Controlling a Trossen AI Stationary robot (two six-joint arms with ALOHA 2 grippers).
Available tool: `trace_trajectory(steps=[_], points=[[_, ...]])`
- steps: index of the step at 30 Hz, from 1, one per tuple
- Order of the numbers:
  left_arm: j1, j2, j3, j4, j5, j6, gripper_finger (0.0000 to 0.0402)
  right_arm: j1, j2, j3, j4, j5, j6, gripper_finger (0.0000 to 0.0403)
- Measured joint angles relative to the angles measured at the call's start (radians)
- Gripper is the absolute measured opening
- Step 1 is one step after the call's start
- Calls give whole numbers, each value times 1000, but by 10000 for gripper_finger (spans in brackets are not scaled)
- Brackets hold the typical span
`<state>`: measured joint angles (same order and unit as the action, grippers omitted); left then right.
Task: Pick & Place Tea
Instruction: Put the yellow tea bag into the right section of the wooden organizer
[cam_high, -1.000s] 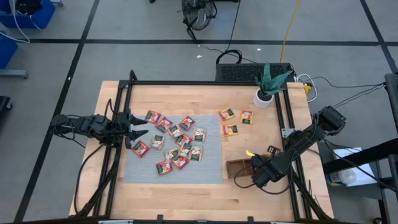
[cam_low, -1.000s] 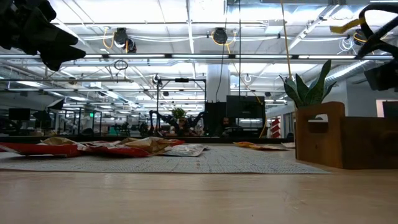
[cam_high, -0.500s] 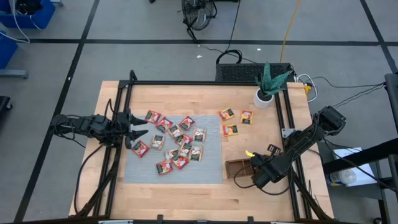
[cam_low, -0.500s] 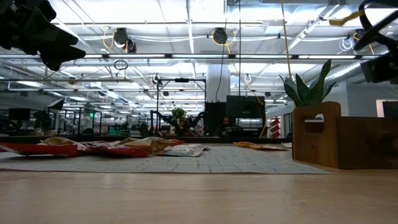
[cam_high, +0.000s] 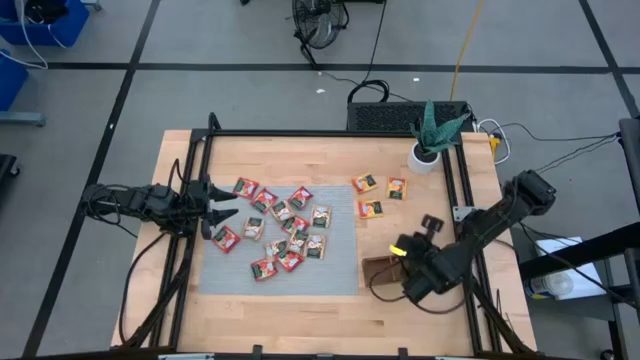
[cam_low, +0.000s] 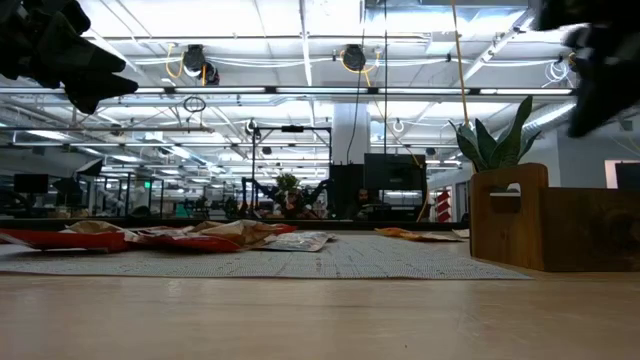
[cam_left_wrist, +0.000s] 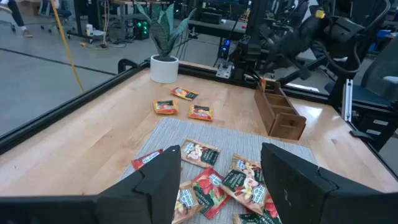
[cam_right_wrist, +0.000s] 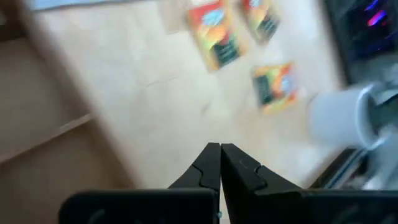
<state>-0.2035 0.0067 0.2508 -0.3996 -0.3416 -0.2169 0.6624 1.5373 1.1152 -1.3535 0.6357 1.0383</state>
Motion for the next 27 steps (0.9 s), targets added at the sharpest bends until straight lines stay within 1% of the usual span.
trace_trajectory(steps=[3,6,8,10,12,14,15,18,20,23,27], points=[[0,0,0,0,0,0,223,-119,-9,-23,47,17,-158,0],[0,0,0,0,0,0,223,-248,-6,-34,159,60,-348,0],[0,0,0,0,0,0,223,-330,-8,-35,274,91,-512,0],[0,0,0,0,0,0,223,-416,-8,-35,426,86,-705,0],[0,0,0,0,0,0,223,-506,-7,-35,558,8,-891,0],[0,0,0,0,0,0,223,-597,-7,-36,663,-99,-1014,0],[0,0,0,0,0,0,223,-641,-7,-36,706,-118,-1034,0],[0,0,0,0,0,0,223,-766,-8,-36,814,-116,-1073,1],[0,0,0,0,0,0,223,-846,-8,-34,833,-137,-1110,12],[0,0,0,0,0,0,223,-956,-8,-30,770,-224,-1098,51],[0,0,0,0,0,0,223,-1077,-8,-31,586,-354,-1033,124]])
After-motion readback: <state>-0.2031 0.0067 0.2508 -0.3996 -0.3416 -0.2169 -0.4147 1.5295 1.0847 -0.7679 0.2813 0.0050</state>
